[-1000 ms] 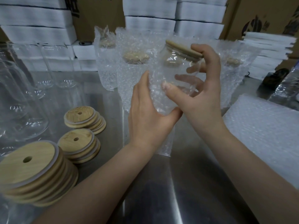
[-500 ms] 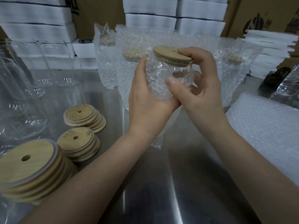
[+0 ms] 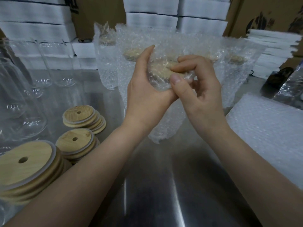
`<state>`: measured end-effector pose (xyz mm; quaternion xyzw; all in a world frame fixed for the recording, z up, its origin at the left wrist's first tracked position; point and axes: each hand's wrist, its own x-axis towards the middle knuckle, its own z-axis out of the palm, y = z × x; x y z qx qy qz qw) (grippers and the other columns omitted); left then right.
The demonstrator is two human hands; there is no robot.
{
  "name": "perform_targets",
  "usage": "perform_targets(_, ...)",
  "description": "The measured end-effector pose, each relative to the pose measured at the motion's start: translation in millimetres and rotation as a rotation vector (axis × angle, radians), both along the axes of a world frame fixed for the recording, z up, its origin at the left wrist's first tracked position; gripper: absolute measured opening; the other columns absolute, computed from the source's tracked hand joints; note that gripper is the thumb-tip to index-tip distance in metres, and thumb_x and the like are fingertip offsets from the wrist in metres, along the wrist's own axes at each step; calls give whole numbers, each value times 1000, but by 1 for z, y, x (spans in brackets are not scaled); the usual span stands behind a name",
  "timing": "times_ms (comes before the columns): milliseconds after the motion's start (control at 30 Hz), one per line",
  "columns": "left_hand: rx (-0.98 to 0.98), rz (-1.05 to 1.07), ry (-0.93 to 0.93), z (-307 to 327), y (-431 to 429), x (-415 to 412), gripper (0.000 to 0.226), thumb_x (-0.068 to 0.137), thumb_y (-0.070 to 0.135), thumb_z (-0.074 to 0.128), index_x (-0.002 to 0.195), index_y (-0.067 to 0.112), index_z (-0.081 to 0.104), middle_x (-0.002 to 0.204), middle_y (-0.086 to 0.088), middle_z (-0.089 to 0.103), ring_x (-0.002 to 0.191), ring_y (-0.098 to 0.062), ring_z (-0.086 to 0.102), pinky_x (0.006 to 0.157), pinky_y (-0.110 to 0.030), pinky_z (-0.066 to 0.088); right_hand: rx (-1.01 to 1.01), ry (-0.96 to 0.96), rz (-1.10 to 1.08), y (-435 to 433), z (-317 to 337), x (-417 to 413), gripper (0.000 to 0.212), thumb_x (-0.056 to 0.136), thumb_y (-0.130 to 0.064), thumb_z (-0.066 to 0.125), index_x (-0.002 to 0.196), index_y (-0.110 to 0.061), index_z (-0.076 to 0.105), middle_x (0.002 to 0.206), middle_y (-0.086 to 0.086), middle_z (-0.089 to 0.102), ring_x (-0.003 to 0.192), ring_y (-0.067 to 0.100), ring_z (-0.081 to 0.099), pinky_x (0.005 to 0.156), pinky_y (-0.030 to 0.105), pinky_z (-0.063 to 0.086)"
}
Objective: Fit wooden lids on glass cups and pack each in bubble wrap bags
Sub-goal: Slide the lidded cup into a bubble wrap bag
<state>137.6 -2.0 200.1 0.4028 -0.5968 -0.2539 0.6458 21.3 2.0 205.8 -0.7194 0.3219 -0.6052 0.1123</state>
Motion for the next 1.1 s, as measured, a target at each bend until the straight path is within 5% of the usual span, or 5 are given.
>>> perform_targets(233,9,-124,68,7,-3,7,79,66,28,84,135,18,47,114,9,65,109,-3,64,93,-23,52,5,-27,5,-4,-2,-1,29,92,-33,42,102,-15,63,115,10,56,118,12,49,100,18,38)
perform_targets(367,55,-241,83,9,-8,16,75,68,21,82,131,17,42,119,2,63,109,-10,66,94,-27,53,184,-273,161,-11,0,-6,29,94,-27,38,114,-21,58,122,6,58,121,28,55,101,52,45)
perform_targets(467,107,-281,103,10,-9,20,69,65,22,80,121,18,40,109,5,64,101,-7,68,90,-26,54,271,-330,282,-14,0,-13,49,82,-12,38,129,-23,47,129,16,58,107,22,63,82,31,50)
perform_targets(700,132,-338,112,16,-8,21,40,73,12,78,110,9,62,100,-1,72,93,-14,71,78,-22,54,367,-358,341,-23,-8,-19,72,75,-2,43,144,-22,35,85,-11,70,88,12,62,80,27,48)
perform_targets(1100,286,-242,230,25,-9,22,59,61,28,79,112,12,52,102,-4,67,95,-19,70,86,-36,56,459,-270,276,-23,-8,-16,95,68,-28,81,147,-30,28,150,13,42,134,23,48,107,39,45)
